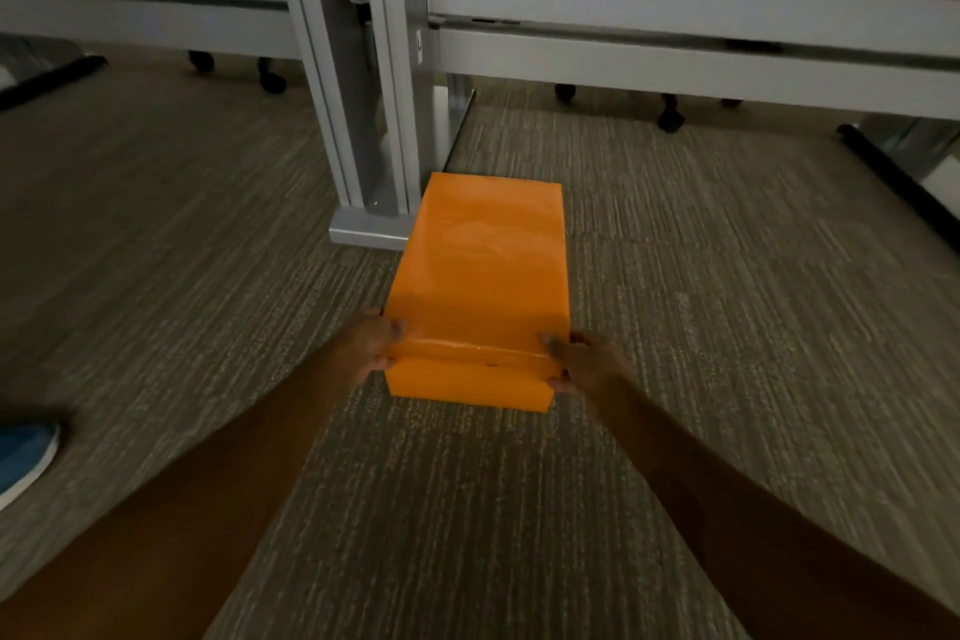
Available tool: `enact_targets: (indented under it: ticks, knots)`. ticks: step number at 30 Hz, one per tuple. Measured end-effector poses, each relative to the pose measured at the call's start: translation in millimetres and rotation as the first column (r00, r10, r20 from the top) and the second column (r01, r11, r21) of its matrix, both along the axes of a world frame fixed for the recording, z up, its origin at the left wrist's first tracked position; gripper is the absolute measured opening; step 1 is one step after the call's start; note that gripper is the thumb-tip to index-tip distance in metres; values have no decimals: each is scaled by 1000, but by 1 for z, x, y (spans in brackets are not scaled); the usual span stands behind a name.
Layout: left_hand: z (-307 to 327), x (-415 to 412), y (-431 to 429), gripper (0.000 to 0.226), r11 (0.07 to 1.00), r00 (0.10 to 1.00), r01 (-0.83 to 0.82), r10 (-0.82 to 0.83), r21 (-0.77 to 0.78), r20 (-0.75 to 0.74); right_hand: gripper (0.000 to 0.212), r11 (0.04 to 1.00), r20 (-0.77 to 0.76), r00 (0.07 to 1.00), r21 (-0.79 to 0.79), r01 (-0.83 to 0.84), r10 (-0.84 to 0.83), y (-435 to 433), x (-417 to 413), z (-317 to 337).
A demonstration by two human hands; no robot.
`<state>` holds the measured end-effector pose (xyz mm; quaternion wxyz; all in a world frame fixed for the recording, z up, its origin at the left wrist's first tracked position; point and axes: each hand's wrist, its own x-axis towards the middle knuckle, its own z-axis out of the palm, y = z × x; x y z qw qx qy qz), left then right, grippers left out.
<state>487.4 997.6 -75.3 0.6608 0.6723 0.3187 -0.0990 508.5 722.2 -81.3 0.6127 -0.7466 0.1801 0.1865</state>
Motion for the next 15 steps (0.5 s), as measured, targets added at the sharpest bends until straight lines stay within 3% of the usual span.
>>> enact_targets:
  ticks: [2, 4, 6, 7, 9, 11, 13, 14, 15]
  knots:
    - [-2, 1, 0, 43, 1000, 1000, 10, -10, 20, 0, 56, 996, 13, 1000, -91, -17, 18, 2, -2, 3]
    - [-3, 4, -1, 46, 996, 1000, 8, -8, 90, -2, 59, 957, 78, 995, -289, -40, 66, 4, -6, 7]
    - [-2, 4, -2, 52, 958, 999, 42, -39, 284, -16, 68, 818, 176, 961, -570, -75, 211, 5, -14, 11]
    - [0, 4, -2, 53, 889, 995, 99, -101, 448, -19, 68, 722, 232, 923, -689, -65, 305, 5, -17, 10]
    - [2, -3, -5, 53, 609, 955, 195, -297, 769, -7, 60, 553, 330, 801, -833, -2, 500, 6, -26, 8]
    - [2, -17, -7, 54, 241, 858, 134, -514, 961, 9, 52, 404, 357, 640, -911, 80, 680, 10, -33, 7]
    - [0, -32, -11, 57, -172, 675, 21, -725, 985, -141, 51, 295, 319, 499, -947, 129, 806, 15, -41, 3]
    - [-2, -39, -12, 60, -330, 579, -11, -771, 944, -263, 52, 261, 295, 446, -956, 137, 845, 17, -46, 1]
    - [-5, -44, -13, 65, -431, 508, -18, -781, 902, -362, 54, 230, 266, 402, -964, 136, 876, 19, -50, -2]
